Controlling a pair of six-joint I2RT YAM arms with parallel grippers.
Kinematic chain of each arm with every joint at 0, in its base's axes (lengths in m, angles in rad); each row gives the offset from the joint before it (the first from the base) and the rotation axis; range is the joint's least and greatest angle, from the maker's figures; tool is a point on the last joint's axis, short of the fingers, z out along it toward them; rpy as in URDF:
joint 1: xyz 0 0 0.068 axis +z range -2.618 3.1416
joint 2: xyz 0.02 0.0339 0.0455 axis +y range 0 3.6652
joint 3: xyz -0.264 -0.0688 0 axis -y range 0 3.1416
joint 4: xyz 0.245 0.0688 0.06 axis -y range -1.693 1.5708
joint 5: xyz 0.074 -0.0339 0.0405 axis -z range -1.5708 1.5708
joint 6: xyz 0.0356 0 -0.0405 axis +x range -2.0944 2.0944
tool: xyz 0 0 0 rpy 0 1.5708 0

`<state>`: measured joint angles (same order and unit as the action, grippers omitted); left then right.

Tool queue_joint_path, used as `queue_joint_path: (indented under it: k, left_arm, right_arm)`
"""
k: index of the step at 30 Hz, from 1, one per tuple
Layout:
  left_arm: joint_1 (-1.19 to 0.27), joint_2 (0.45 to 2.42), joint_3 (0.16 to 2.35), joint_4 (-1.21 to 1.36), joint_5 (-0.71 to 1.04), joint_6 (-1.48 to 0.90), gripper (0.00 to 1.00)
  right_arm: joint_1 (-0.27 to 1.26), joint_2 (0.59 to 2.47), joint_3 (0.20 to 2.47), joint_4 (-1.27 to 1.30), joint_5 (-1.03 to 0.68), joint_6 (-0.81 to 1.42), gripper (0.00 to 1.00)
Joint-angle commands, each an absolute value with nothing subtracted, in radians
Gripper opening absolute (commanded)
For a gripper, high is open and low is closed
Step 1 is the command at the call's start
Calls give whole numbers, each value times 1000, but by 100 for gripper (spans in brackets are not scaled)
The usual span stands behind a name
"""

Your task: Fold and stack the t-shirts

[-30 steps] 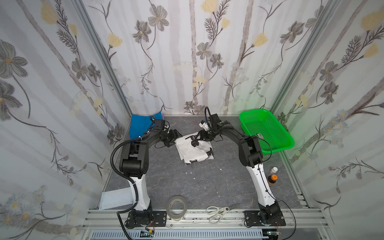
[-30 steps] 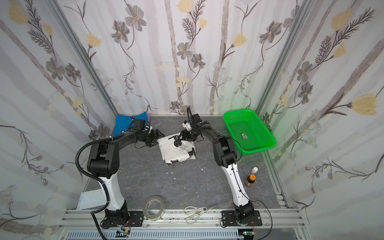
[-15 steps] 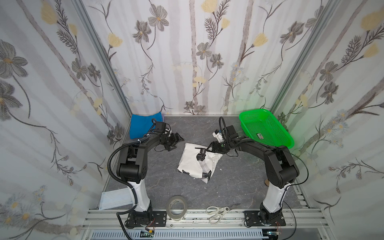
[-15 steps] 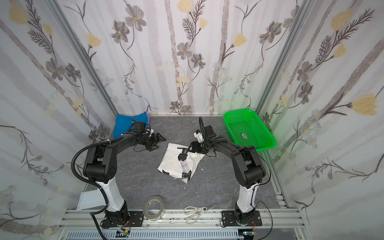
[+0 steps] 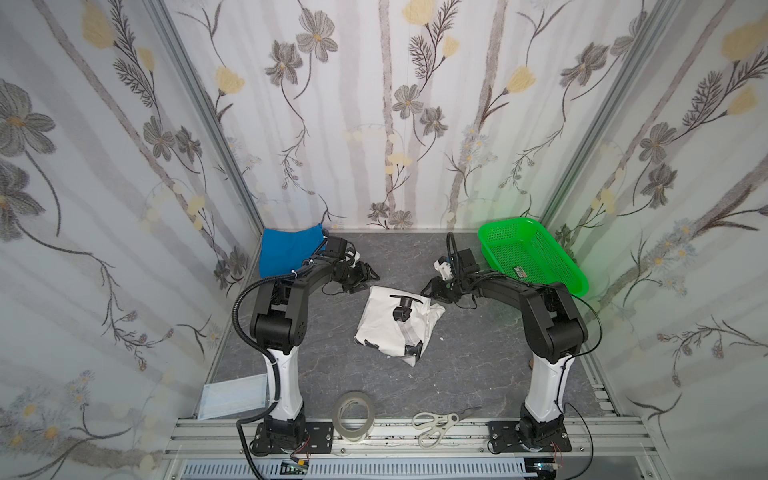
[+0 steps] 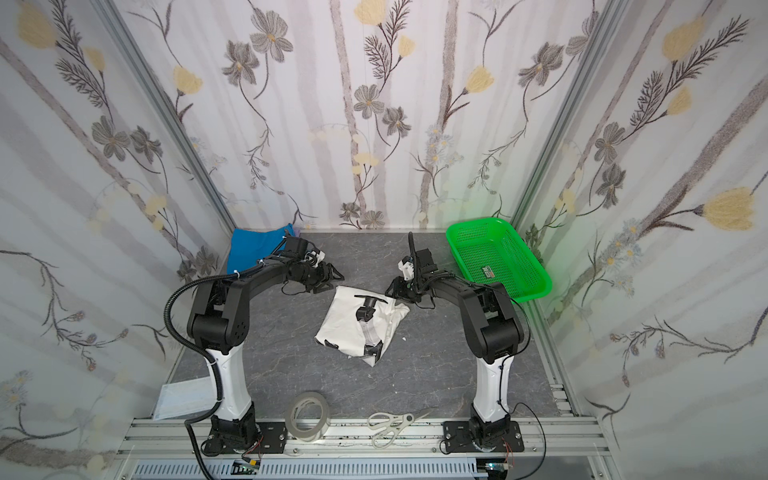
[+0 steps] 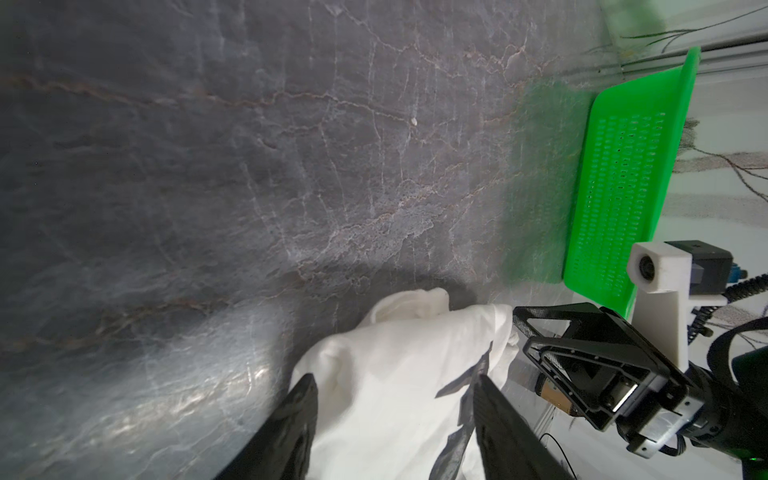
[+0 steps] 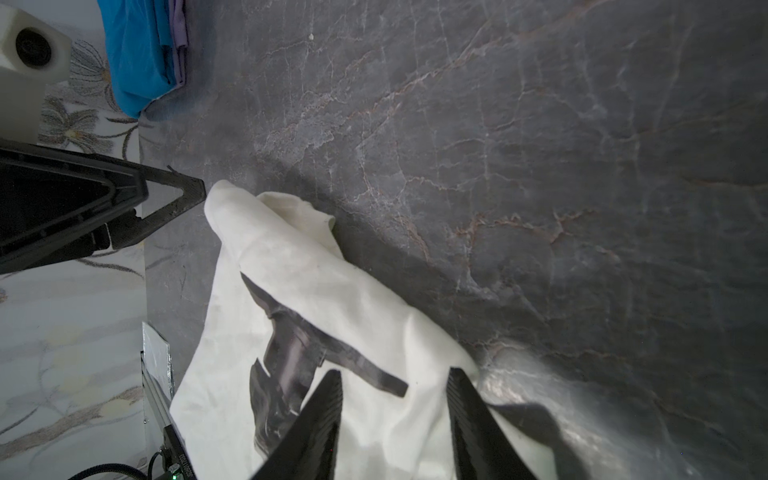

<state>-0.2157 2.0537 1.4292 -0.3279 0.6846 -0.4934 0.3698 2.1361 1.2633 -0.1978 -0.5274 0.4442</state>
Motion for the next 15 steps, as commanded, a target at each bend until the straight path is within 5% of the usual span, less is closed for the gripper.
queue_joint_path:
  k: [1, 10, 15]
  left_arm:
    - [-219, 2063, 1437, -340, 671, -469, 61]
    - [-229, 2105, 1446, -343, 664, -453, 60]
    - [-239, 2118, 1447, -335, 667, -453, 45]
  right_arm:
    - [370, 2155, 1280, -166, -542, 451, 40]
    - [362, 2099, 1231, -174, -460, 456, 43]
    - [357, 2101, 1221, -177, -450, 454, 43]
